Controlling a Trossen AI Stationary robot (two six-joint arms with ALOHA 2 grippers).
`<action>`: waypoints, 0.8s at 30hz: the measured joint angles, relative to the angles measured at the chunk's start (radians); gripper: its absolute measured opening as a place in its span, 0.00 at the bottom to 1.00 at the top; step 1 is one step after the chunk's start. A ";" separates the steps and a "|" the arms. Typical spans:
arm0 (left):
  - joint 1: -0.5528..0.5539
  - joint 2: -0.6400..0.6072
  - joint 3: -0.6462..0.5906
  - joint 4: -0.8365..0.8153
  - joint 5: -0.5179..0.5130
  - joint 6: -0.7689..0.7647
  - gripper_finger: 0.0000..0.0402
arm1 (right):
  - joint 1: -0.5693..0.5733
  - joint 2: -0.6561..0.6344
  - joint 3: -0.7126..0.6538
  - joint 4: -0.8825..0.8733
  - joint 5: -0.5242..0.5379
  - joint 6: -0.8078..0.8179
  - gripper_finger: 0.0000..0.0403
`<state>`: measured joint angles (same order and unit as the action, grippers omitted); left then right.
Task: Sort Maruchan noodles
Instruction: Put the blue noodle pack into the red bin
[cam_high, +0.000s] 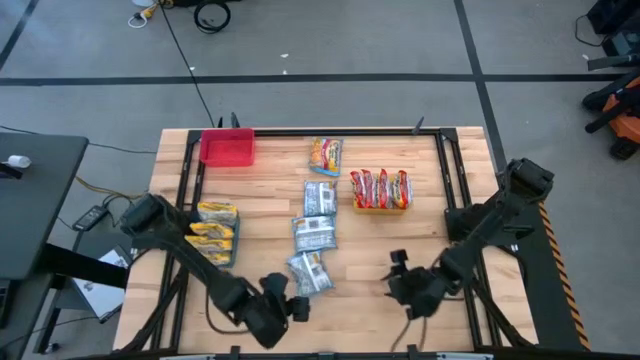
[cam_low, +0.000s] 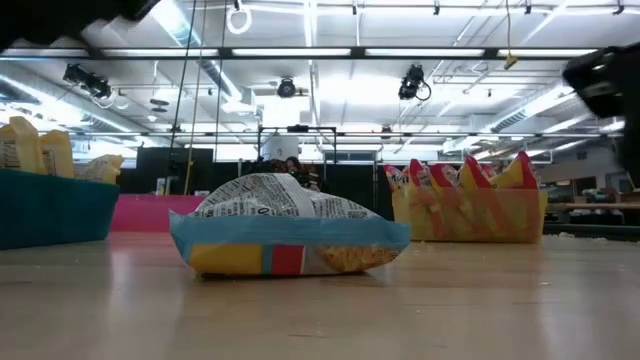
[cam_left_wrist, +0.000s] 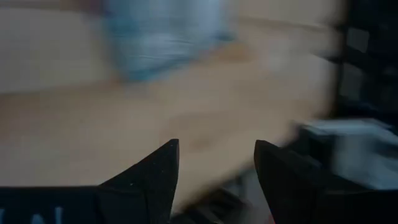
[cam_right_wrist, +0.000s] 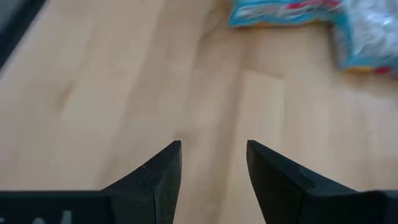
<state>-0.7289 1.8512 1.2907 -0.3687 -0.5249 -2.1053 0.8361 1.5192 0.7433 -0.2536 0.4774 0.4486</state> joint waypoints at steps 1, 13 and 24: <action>-0.007 0.016 -0.001 -0.045 0.002 -0.049 0.53 | 0.023 0.000 0.000 0.003 0.000 0.022 0.46; 0.097 0.067 -0.034 -0.179 0.005 -0.137 0.67 | 0.197 0.000 0.000 0.003 0.000 0.200 0.46; 0.202 0.086 -0.106 -0.036 0.127 -0.135 0.69 | 0.283 0.000 0.000 -0.012 0.072 0.240 0.46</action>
<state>-0.5274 1.9371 1.1846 -0.4051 -0.3979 -2.2400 1.1187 1.5192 0.7433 -0.2655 0.5493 0.6881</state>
